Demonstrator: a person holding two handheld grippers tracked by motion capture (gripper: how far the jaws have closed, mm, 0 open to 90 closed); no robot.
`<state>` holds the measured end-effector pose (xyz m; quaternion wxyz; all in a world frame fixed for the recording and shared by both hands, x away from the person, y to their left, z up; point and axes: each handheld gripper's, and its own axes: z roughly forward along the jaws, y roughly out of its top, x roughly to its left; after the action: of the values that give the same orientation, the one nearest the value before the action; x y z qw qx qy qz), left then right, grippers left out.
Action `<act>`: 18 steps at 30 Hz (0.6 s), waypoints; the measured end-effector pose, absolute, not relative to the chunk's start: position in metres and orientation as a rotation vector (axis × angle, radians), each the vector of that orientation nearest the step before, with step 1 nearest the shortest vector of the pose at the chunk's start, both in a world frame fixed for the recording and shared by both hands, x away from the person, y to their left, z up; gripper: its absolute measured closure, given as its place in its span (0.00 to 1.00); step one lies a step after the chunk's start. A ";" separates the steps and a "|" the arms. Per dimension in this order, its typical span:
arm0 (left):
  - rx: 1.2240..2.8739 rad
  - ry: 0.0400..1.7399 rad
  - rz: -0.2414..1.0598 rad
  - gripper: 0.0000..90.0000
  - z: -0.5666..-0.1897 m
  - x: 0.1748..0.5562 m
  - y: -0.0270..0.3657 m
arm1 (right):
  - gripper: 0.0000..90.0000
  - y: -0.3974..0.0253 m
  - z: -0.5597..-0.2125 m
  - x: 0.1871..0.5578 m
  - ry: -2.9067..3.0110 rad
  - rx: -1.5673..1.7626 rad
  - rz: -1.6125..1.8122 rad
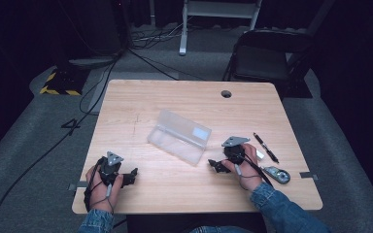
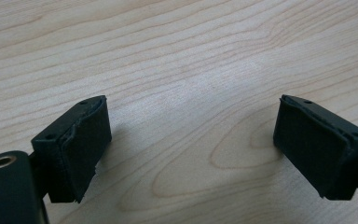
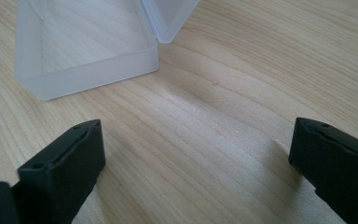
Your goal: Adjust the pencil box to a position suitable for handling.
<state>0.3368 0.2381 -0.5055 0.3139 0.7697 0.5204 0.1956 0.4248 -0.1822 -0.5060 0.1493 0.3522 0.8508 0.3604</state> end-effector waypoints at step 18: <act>2.029 1.372 0.516 0.12 -0.506 0.337 0.238 | 0.21 -0.184 -0.483 0.431 2.381 1.036 1.165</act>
<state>0.3368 0.2381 -0.5055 0.3138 0.7697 0.5202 0.1958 0.4311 -0.1845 -0.4826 0.1471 0.3601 0.8276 0.4048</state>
